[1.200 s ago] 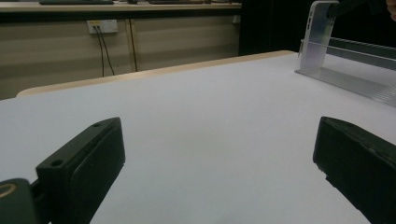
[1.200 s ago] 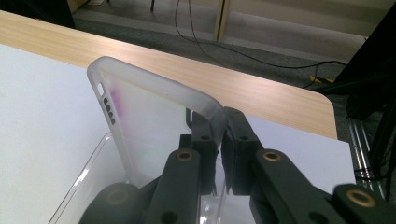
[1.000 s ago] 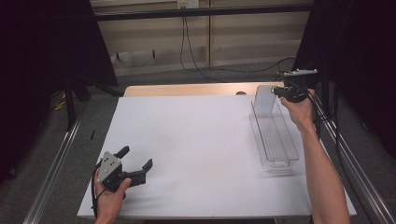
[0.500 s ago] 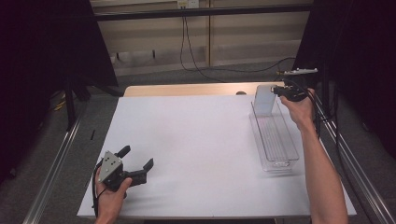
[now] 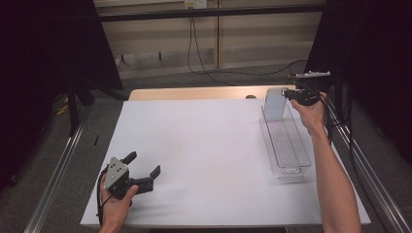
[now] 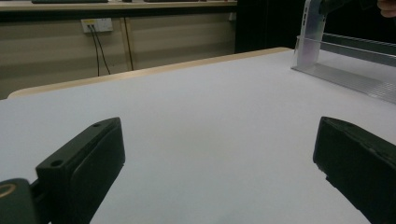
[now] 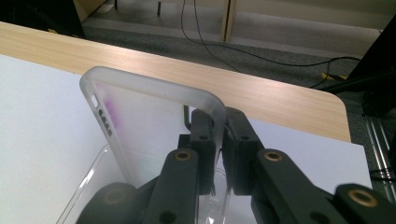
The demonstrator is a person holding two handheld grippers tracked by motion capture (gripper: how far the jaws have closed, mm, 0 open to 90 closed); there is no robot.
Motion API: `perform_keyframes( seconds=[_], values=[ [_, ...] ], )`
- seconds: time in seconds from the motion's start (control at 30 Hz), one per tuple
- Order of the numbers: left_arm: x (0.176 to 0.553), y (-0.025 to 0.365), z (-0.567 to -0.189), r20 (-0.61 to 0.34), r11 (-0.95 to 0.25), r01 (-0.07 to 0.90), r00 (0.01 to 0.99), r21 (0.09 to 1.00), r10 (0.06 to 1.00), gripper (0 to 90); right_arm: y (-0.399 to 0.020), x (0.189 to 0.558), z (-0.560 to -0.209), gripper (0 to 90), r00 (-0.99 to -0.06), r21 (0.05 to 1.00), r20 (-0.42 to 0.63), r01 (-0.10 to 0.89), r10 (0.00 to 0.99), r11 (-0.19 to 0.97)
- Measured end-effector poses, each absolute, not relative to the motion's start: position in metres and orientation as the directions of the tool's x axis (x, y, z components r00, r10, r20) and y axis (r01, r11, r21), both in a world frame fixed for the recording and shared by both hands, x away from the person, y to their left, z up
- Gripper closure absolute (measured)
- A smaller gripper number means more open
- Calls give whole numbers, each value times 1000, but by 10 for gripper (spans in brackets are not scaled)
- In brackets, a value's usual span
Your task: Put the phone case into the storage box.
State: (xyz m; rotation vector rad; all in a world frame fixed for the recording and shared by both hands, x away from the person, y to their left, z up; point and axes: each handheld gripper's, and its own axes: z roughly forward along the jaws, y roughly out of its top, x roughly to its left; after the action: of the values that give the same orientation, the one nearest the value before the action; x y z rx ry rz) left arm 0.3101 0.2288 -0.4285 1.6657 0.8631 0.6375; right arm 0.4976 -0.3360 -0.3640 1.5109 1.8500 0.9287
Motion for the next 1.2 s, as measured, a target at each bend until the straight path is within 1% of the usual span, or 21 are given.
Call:
perform_keyframes(
  seconds=[0.67, 0.83, 1.0, 1.2],
  values=[
    [310, 230, -428, -18, -135, 215, 587, 967, 809, 22, -336, 497, -365, 789, -180, 806, 3, 583, 984, 104],
    [309, 230, -428, -21, -130, 213, 588, 968, 809, 22, -336, 495, -365, 759, -181, 810, 11, 578, 983, 97],
    [309, 230, -428, -23, -128, 214, 587, 968, 809, 22, -337, 492, -367, 706, -178, 814, 23, 575, 984, 85],
    [309, 230, -428, -18, -132, 212, 586, 968, 810, 22, -337, 486, -365, 666, -168, 828, 10, 554, 986, 86]
  ],
)
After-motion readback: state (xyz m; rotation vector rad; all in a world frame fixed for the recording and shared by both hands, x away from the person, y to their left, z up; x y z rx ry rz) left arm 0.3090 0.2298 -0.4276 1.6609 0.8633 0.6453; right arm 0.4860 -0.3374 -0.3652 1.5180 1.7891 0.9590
